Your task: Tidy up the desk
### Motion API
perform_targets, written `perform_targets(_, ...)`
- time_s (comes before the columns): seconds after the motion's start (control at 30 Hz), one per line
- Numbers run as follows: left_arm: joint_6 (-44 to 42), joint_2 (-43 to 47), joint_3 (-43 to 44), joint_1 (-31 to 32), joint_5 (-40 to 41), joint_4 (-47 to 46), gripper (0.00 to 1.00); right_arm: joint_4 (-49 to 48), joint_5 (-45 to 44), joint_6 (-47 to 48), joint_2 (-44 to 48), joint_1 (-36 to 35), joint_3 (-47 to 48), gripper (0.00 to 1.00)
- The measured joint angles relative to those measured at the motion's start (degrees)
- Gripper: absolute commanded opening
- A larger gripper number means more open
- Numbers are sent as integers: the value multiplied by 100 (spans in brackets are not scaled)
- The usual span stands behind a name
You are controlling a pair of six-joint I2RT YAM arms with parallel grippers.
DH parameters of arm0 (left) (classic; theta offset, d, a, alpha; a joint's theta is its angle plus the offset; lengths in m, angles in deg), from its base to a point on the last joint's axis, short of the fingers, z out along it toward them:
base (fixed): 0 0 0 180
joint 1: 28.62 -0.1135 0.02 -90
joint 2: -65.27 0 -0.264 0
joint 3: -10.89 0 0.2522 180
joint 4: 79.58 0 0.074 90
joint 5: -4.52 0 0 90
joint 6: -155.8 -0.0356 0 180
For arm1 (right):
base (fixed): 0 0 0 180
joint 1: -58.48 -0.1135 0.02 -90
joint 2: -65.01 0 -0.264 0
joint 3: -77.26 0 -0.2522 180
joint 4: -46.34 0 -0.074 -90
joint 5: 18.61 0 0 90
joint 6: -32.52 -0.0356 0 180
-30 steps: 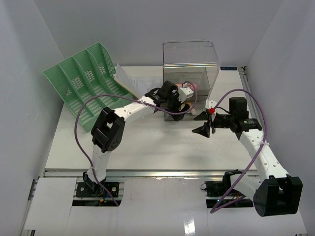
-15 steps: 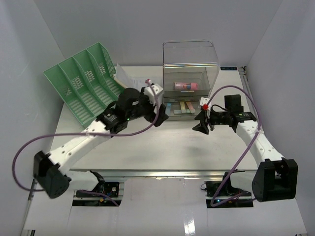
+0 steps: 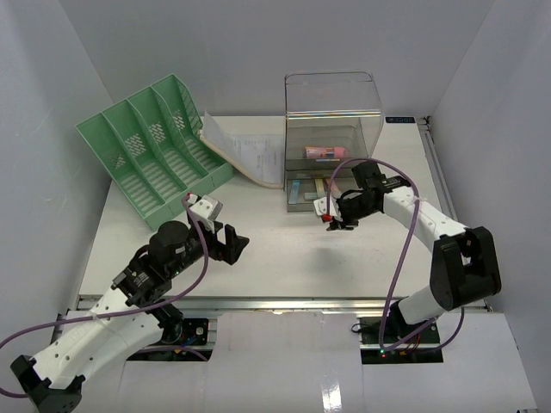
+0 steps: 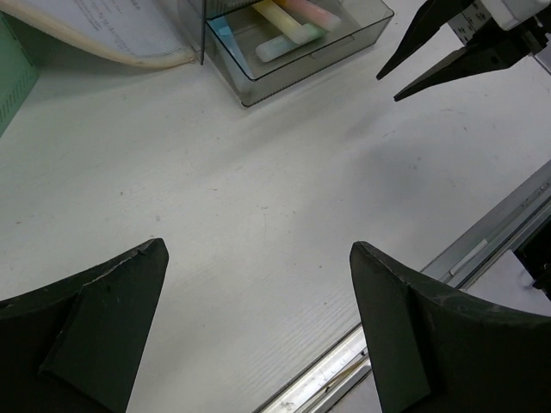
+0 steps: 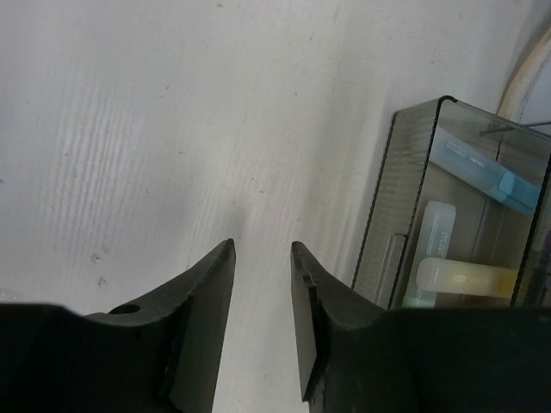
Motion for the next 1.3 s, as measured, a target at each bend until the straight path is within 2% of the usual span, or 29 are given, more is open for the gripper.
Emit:
perform_targets(0.3, 153, 338, -10, 0, 362, 54, 98, -298, -641, 54, -715, -201, 233, 14)
perform_targets(0.5, 209, 343, -10, 0, 501, 74, 98, -1069, -1370, -394, -1415, -257, 344, 13)
perform_targets(1.07, 375, 289, -14, 0, 877, 143, 98, -3711, -3005, -1855, -2350, -360, 585, 29)
perform_targets(1.3, 843, 295, -129, 0, 1113, 157, 98, -4209, -3252, -2134, -2510, -370, 633, 46)
